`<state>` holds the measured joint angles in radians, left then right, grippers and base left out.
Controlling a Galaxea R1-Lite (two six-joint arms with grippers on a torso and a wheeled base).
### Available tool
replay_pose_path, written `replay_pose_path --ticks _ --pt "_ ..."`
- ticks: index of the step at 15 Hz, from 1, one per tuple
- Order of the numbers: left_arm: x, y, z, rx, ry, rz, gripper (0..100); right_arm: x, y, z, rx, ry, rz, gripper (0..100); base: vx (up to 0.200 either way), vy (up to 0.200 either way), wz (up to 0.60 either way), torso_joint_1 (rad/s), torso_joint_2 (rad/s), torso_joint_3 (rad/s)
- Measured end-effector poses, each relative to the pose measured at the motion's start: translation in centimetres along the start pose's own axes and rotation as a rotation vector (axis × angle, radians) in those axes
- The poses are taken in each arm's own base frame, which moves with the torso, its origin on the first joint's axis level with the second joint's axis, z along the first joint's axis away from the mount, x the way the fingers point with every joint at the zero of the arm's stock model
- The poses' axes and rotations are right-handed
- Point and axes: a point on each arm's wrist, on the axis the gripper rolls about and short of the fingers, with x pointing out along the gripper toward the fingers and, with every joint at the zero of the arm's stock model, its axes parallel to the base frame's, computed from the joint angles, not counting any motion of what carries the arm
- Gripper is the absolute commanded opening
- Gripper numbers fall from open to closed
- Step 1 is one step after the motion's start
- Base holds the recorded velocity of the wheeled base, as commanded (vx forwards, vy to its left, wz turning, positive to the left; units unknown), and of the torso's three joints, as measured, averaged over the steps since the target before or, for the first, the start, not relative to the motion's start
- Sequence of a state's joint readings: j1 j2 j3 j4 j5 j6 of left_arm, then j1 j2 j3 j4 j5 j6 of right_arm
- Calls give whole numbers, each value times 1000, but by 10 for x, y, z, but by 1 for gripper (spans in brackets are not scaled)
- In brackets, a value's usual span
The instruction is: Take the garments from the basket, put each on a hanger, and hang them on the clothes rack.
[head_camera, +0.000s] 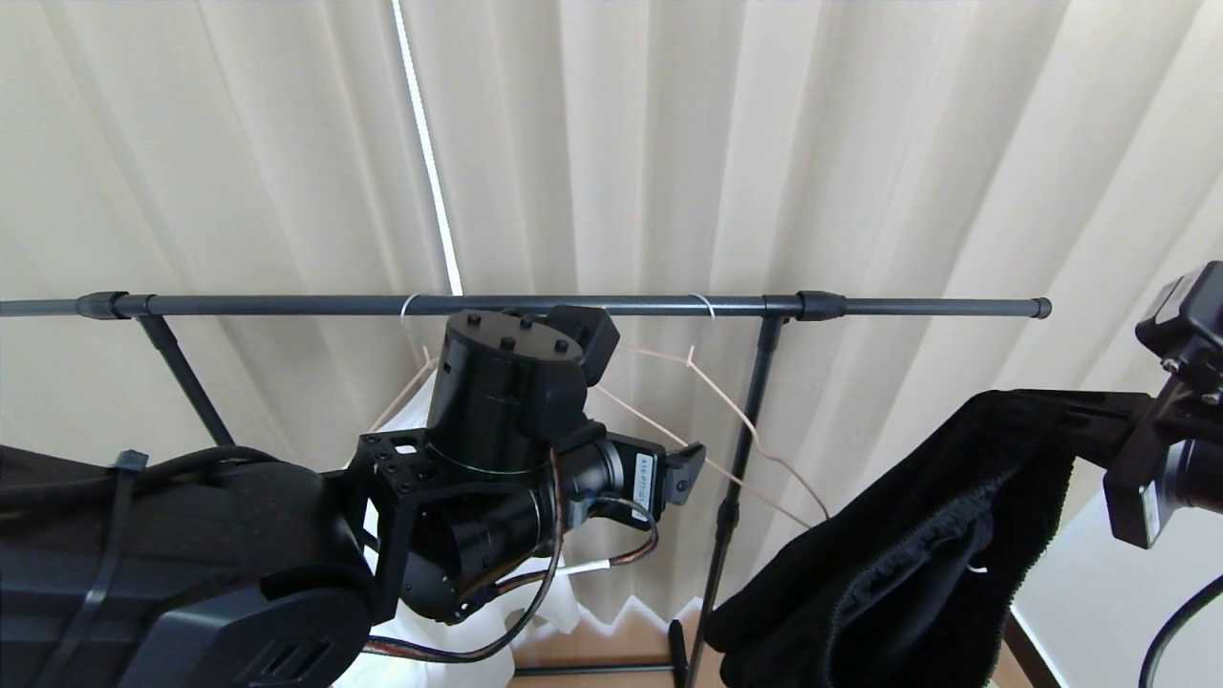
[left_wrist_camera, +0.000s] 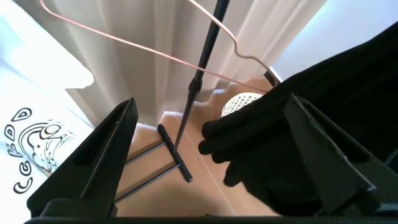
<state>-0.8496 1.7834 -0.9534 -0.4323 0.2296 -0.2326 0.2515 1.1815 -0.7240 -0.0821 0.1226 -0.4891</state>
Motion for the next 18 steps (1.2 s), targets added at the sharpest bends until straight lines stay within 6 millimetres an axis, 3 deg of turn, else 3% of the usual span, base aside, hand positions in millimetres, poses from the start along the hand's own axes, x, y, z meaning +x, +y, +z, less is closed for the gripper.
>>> replay_pose_path --ticks 10,18 --pt "10 -1 -7 3 18 7 100 -4 -18 -28 -159 125 -77 0 0 0 0 0 0 0" --pt "14 0 -11 7 30 14 100 31 -55 -28 -39 129 -291 0 0 0 0 0 0 0"
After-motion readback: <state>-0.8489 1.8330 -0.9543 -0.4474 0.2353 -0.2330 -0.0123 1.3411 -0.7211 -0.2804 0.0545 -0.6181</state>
